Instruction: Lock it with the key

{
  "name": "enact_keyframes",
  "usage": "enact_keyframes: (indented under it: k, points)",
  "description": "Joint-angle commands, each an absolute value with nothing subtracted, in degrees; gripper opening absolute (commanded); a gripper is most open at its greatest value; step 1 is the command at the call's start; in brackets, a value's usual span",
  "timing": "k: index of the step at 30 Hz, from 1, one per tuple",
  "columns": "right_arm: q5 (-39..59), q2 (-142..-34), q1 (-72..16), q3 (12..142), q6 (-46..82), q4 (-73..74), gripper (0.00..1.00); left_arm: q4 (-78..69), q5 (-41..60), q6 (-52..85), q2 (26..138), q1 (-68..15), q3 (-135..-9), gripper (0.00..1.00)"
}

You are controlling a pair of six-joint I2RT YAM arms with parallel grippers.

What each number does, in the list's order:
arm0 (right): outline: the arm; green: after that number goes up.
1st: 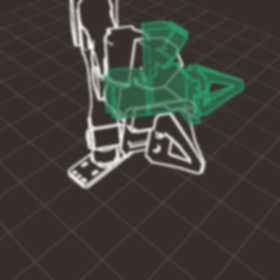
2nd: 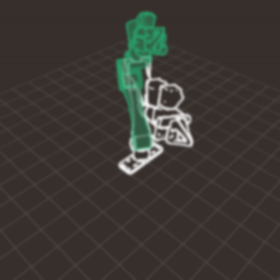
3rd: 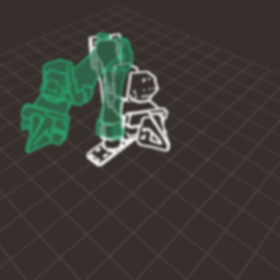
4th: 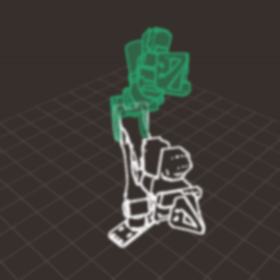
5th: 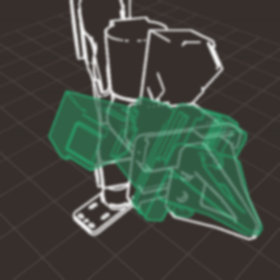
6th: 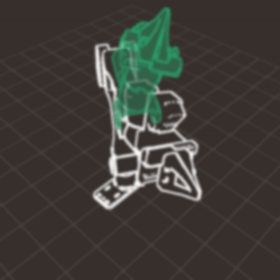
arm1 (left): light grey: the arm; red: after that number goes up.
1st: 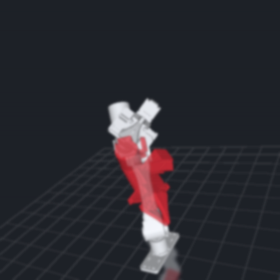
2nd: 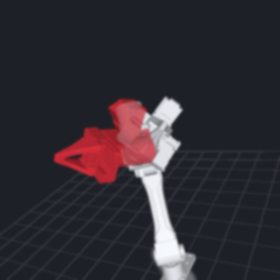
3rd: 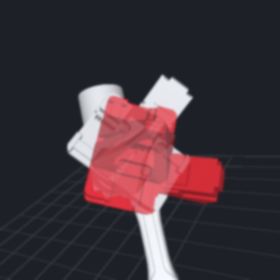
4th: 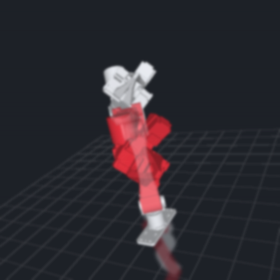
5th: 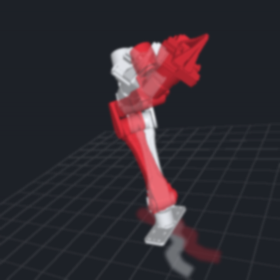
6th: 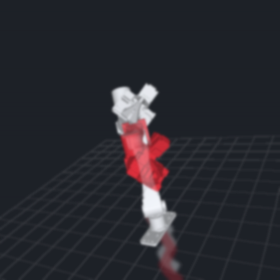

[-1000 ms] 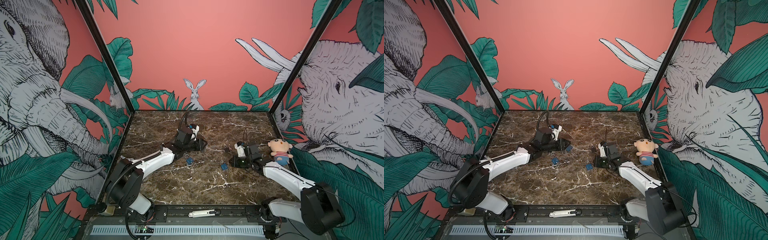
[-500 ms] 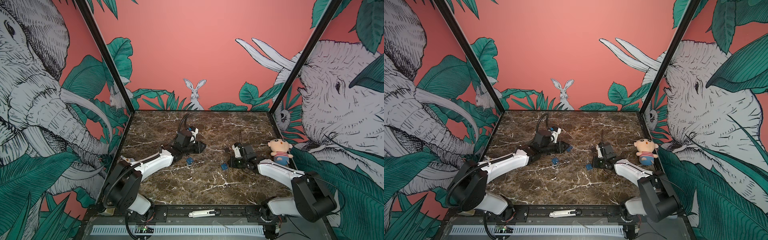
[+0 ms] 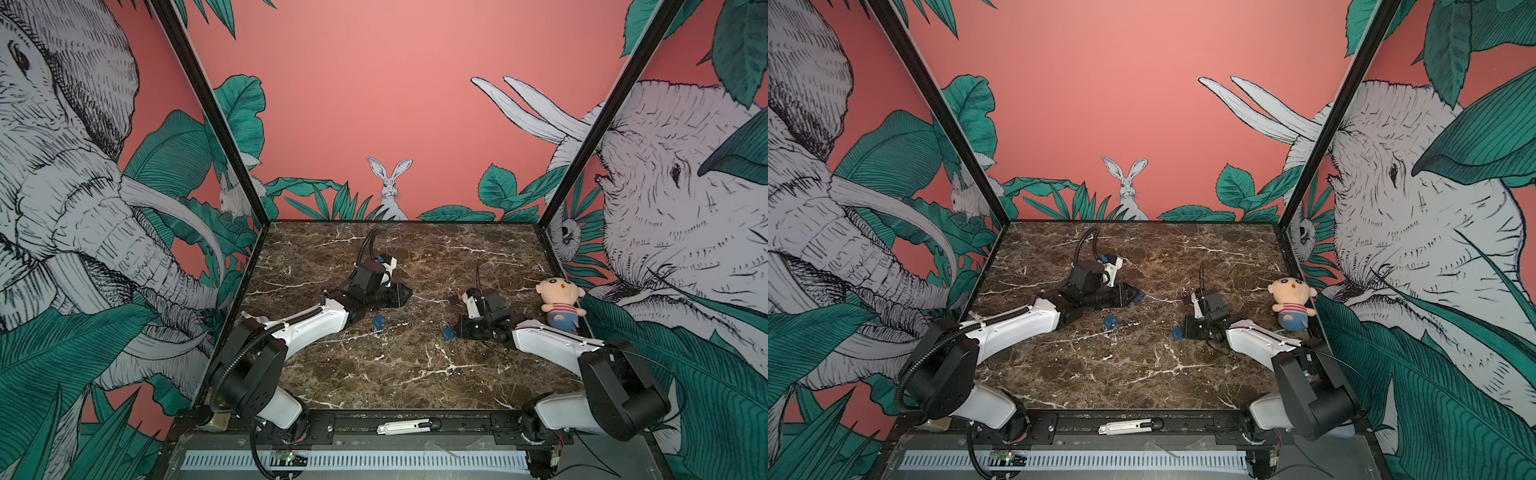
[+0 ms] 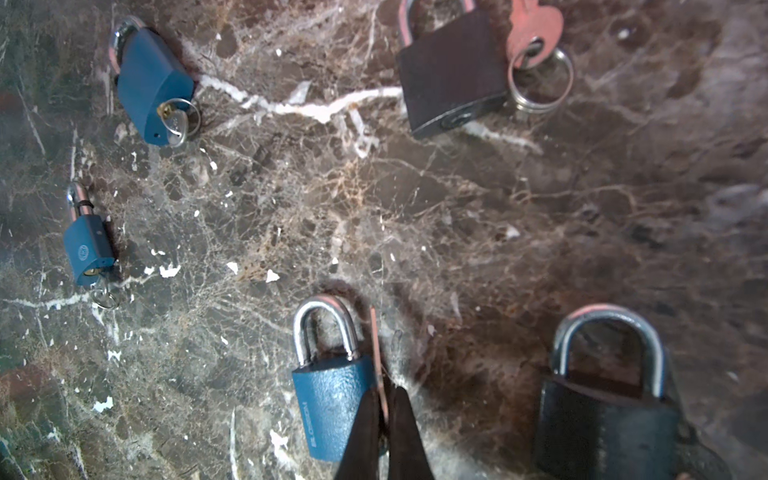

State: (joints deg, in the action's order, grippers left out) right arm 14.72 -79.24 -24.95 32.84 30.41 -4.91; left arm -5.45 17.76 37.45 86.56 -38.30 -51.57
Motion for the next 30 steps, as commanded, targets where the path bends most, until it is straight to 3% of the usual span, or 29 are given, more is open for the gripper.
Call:
enact_keyframes:
  k: [1,8,18,30]
  points:
    - [13.9,-79.6,-25.7,32.2,30.4,-3.7,0.07,-5.8,18.3,37.6,86.7,-38.1,-51.9,0.34]
    - [13.4,-79.5,-26.1,32.1,30.4,-4.4,0.09,-5.8,18.3,37.5,86.6,-38.1,-51.7,0.34]
    - [12.3,-77.8,-26.3,32.1,29.9,-6.1,0.22,-6.1,18.0,37.5,86.2,-38.1,-51.3,0.34]
    - [9.0,-69.0,-26.4,35.2,27.7,-13.8,0.24,-2.8,15.7,36.0,83.5,-37.5,-51.4,0.34]
